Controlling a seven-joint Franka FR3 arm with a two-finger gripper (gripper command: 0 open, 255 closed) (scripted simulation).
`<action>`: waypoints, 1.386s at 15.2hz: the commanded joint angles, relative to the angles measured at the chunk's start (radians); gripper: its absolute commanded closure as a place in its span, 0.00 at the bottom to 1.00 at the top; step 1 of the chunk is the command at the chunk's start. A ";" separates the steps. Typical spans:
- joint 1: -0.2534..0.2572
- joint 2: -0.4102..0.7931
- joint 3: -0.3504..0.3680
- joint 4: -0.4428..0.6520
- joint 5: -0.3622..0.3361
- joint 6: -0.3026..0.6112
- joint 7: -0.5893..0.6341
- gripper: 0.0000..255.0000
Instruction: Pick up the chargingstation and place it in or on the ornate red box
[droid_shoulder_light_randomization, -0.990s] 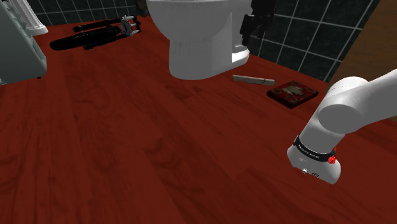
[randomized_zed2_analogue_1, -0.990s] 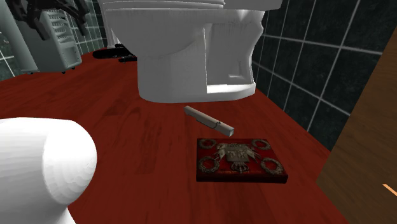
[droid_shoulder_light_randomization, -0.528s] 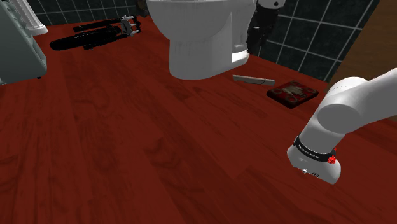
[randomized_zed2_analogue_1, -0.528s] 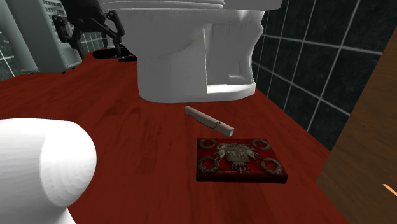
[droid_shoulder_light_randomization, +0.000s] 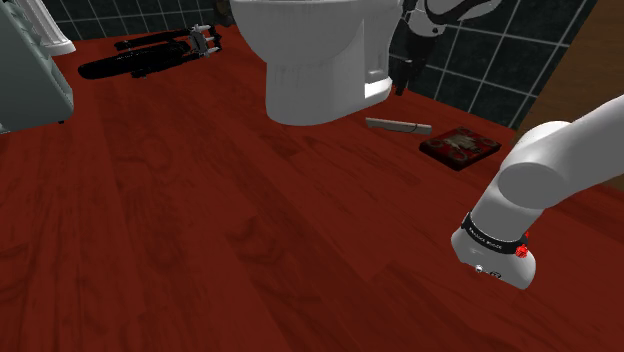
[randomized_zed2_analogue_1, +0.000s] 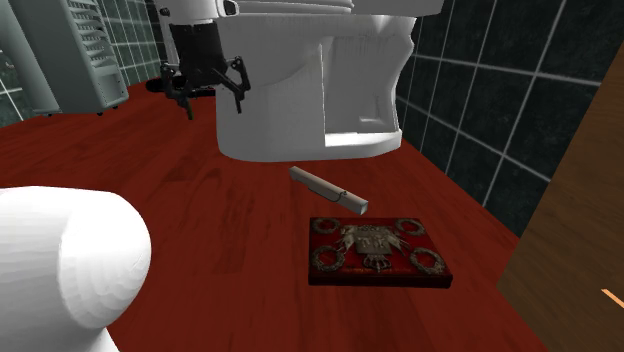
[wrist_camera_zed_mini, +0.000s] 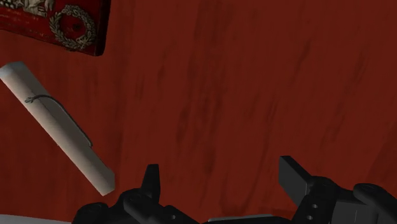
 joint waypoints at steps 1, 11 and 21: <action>-0.001 0.053 -0.053 0.002 -0.005 0.052 -0.070 0.00; 0.049 0.416 -0.298 0.128 0.132 0.252 -0.463 0.00; -0.049 0.899 -0.324 0.417 0.534 0.285 -0.957 0.00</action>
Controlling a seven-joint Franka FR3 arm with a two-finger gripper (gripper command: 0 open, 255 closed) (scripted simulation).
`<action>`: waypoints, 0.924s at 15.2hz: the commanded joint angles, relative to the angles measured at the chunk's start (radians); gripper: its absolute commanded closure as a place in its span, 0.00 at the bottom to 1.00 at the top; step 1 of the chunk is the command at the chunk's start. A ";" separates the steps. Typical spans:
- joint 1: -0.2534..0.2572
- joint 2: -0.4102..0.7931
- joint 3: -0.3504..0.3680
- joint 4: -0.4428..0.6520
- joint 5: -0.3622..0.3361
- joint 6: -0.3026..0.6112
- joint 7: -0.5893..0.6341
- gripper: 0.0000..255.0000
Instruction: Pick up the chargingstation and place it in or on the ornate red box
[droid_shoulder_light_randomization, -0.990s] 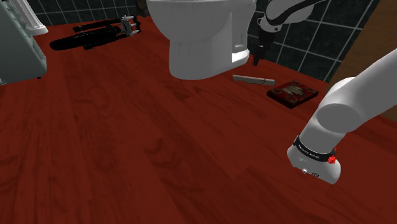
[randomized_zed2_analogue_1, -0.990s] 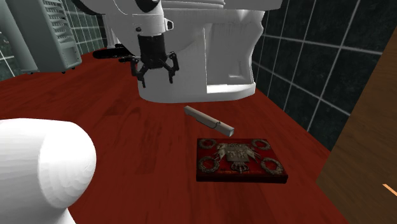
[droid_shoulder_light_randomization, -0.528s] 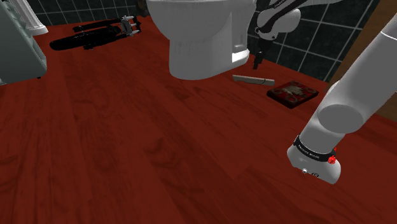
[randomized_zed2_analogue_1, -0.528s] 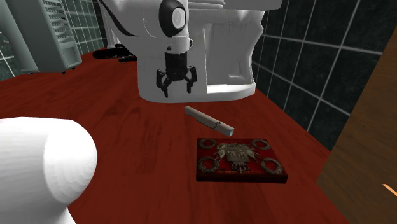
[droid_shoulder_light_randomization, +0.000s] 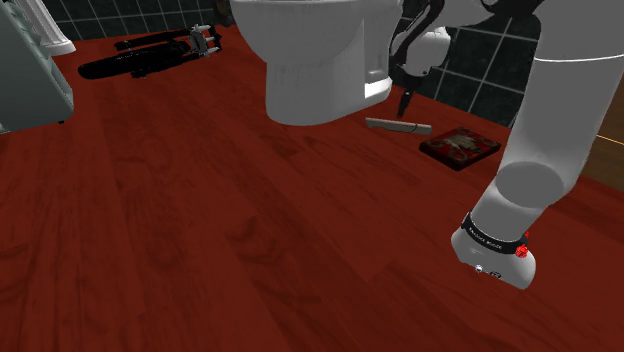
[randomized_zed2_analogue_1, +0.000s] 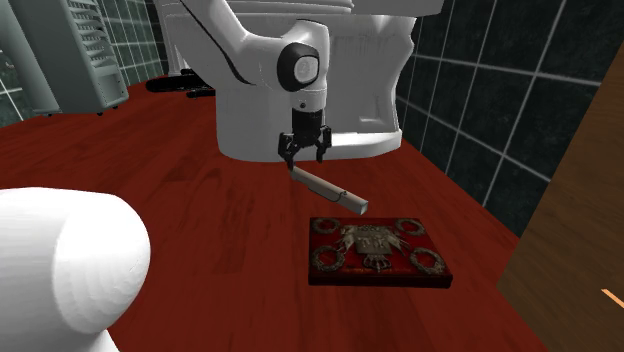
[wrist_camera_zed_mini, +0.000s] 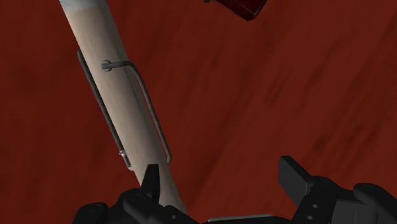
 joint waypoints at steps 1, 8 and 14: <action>-0.048 0.101 0.028 0.079 0.072 -0.011 -0.084 0.00; -0.198 0.363 0.120 0.328 0.181 -0.056 -0.232 0.00; -0.213 0.417 0.147 0.329 0.214 -0.007 -0.251 0.00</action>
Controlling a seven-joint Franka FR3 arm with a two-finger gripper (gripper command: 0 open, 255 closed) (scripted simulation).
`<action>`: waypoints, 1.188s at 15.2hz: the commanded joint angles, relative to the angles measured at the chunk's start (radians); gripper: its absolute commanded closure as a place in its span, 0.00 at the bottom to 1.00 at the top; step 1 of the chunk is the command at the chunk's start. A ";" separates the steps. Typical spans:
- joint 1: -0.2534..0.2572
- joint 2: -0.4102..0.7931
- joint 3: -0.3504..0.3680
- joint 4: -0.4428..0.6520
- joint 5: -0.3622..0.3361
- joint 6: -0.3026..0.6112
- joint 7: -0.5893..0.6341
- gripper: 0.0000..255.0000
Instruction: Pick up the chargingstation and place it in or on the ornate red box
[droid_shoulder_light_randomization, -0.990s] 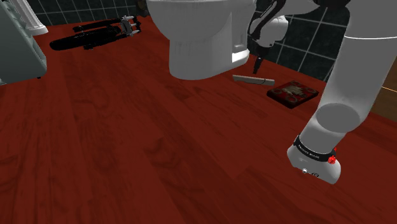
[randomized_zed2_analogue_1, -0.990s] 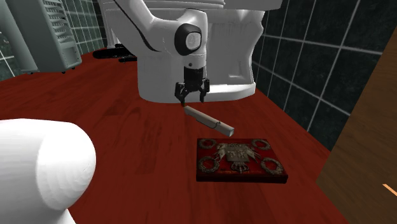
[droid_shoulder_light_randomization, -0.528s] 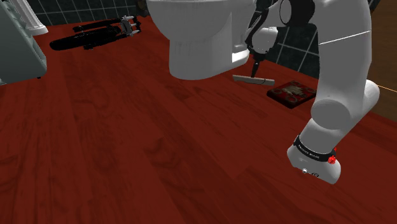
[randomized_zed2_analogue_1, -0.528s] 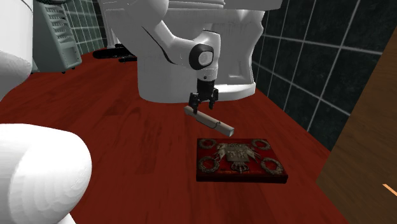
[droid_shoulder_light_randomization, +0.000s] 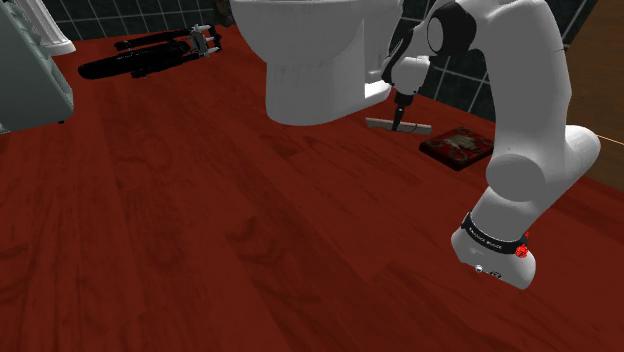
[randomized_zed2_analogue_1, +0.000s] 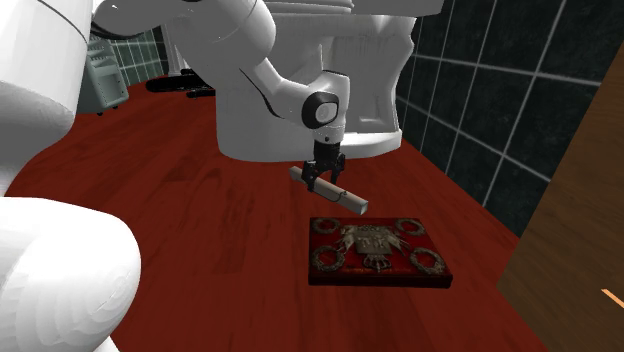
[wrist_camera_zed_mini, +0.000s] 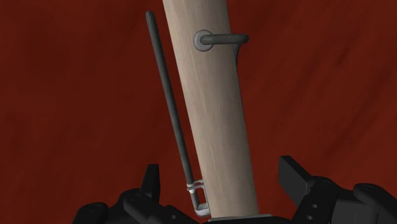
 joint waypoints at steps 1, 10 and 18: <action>-0.004 0.015 0.007 0.002 0.009 0.012 -0.004 0.00; -0.004 0.015 0.007 0.002 0.008 0.012 -0.004 1.00; -0.004 0.015 0.007 0.002 0.008 0.012 -0.004 1.00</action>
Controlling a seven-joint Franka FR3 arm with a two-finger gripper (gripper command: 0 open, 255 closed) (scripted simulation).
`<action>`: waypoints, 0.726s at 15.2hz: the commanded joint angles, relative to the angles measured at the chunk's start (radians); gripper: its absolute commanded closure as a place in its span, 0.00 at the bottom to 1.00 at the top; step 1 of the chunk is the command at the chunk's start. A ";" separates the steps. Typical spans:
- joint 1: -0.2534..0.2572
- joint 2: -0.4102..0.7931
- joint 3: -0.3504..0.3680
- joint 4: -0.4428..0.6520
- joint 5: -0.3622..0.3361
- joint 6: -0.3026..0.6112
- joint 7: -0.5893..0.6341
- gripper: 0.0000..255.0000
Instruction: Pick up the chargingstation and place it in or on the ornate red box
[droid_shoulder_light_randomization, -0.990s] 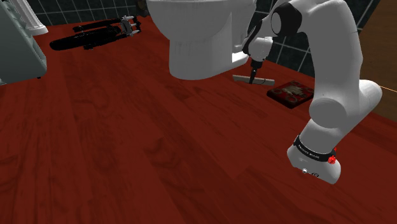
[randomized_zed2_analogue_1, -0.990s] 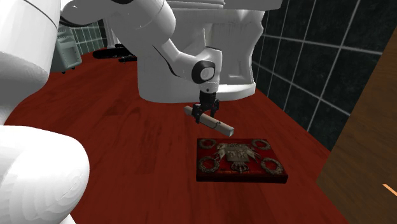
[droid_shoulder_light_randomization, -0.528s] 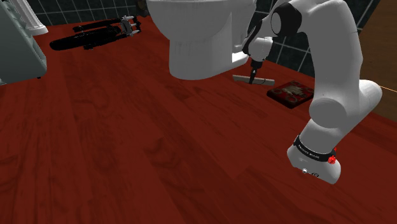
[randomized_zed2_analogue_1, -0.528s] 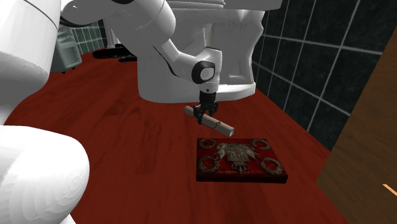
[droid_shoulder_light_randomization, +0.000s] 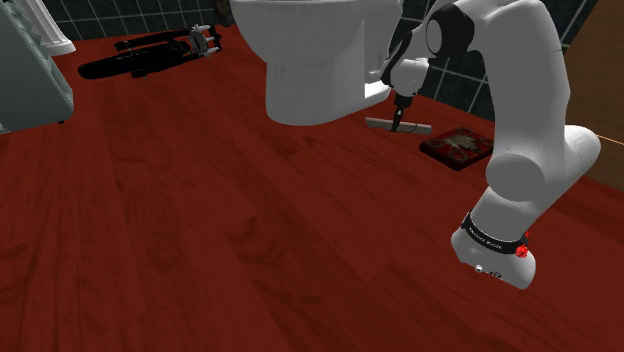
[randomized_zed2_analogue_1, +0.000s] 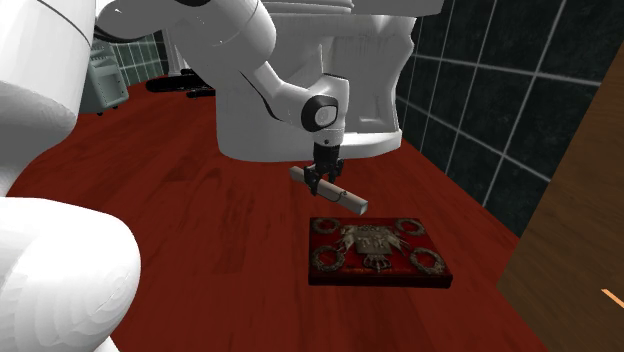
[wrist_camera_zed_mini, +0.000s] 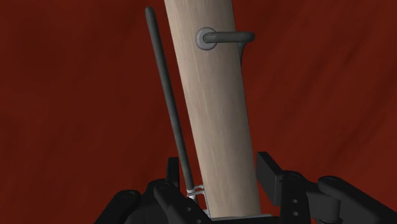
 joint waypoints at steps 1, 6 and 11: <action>0.000 0.000 0.000 -0.001 0.000 0.000 0.000 1.00; 0.016 -0.047 -0.023 -0.005 -0.028 -0.039 0.019 1.00; 0.031 -0.091 -0.044 -0.004 -0.056 -0.081 0.038 1.00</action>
